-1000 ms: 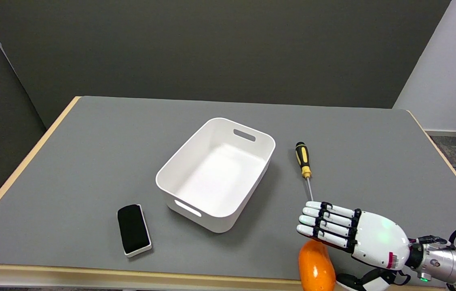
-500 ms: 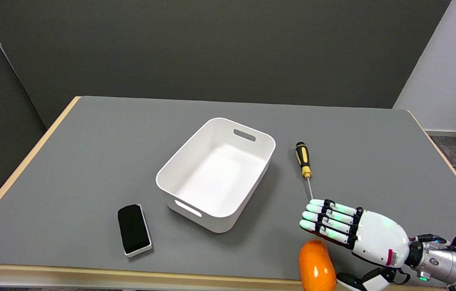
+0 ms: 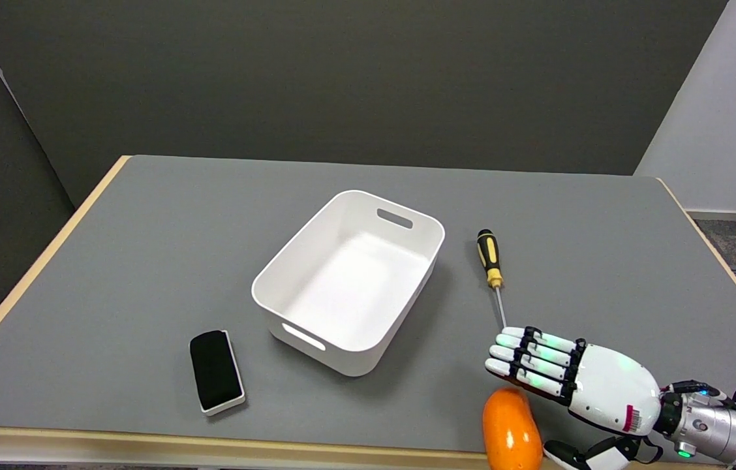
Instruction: Pick up mango.
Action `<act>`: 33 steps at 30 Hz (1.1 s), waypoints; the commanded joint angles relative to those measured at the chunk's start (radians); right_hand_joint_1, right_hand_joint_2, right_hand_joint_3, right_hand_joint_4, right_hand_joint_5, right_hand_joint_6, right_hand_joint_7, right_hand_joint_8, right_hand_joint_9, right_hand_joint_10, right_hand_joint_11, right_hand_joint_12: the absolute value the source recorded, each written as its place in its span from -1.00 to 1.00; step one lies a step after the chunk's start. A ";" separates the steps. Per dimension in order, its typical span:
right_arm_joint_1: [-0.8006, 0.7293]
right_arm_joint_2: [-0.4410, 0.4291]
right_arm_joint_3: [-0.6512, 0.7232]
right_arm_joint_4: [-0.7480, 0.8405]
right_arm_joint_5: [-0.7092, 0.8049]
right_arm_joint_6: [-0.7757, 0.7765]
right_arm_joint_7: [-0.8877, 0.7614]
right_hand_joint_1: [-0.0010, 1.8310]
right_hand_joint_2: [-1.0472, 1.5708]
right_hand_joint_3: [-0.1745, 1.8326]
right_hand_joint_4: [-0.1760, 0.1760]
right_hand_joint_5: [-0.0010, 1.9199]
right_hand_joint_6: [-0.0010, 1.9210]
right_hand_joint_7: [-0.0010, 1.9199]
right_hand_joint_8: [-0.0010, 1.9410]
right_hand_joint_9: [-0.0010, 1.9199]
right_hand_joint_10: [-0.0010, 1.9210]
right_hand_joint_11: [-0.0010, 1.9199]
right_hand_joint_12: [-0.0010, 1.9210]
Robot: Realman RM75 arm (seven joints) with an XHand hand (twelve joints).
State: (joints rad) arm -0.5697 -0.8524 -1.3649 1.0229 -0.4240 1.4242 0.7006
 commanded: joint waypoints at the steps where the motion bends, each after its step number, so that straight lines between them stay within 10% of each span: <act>1: -0.030 0.016 -0.041 0.086 0.007 -0.043 0.009 -0.09 0.21 0.08 -0.21 -1.00 -1.00 -1.00 -1.00 -1.00 -0.98 -1.00 -0.72; 33: -0.238 0.015 0.122 0.350 0.016 -0.209 0.066 -0.08 0.23 0.11 -0.21 -1.00 -0.98 -1.00 -1.00 -1.00 -0.91 -1.00 -0.70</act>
State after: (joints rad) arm -0.7139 -0.8349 -1.3247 1.2776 -0.4120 1.2669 0.7430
